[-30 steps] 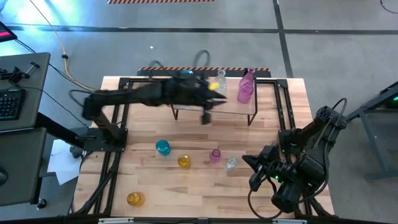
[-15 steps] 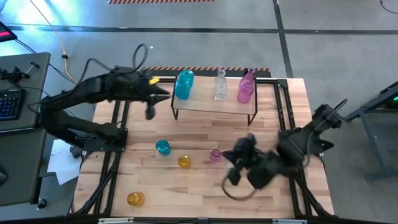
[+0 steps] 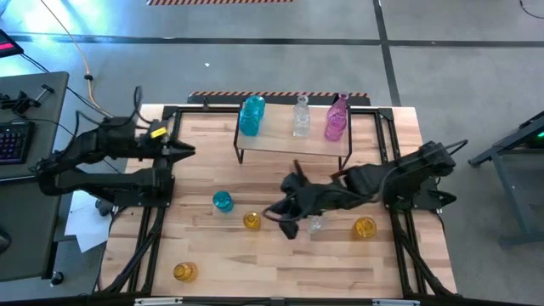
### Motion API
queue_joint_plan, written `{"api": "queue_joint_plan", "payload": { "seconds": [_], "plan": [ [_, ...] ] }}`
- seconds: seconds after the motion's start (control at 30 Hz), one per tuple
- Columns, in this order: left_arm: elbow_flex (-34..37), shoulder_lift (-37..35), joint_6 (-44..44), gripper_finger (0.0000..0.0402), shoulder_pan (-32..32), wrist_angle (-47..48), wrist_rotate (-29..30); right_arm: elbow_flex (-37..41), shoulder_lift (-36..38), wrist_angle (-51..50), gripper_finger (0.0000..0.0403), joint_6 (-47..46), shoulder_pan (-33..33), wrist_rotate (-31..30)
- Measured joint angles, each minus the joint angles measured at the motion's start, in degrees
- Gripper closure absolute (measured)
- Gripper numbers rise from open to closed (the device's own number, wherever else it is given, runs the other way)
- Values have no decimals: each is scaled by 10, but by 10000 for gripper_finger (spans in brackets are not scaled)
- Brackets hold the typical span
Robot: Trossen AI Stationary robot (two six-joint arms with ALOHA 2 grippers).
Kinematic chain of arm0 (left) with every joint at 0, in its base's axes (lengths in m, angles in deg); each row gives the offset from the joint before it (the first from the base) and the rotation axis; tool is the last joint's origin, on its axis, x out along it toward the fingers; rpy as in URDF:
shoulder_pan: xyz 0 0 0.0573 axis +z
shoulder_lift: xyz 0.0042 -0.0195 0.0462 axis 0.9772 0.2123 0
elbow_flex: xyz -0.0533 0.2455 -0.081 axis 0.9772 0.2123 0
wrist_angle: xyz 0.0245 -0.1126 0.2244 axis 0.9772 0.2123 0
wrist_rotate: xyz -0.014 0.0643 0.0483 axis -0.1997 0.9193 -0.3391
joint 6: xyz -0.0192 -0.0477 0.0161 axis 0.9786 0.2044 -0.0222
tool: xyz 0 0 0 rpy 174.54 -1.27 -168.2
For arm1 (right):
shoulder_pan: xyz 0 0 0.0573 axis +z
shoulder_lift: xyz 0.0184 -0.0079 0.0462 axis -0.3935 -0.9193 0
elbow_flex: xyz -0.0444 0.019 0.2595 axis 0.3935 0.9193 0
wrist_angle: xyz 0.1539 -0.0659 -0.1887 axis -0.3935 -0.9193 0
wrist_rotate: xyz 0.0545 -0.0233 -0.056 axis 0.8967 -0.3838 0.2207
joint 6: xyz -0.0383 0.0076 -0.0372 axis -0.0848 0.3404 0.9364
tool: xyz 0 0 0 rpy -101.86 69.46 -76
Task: Sort vases onto shelf
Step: Put the purple transparent vase on the shelf aligned with the other purple vases
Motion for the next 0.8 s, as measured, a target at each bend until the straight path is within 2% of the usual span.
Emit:
{"api": "queue_joint_plan", "payload": {
  "seconds": [0.13,0.23,0.3,0.47,0.53,0.67,0.8],
  "plan": [
    [23,-51,3,344,0,0,-9,-1,-43,46,403,-18,-20,68],
    [34,-76,9,344,0,0,-21,-35,-80,60,403,-20,-25,95],
    [40,-85,13,344,0,1,-24,-75,-105,13,403,-20,-25,108],
    [42,-87,13,344,0,1,-25,-187,-156,-208,403,-30,-25,121],
    [42,-85,13,344,0,1,-25,-220,-166,-264,403,-31,-25,131],
    [42,-85,13,344,0,2,-25,-238,-170,-311,397,-17,-32,162],
    [42,-85,12,344,0,2,-25,-238,-173,-336,368,14,-54,218]
  ]
}}
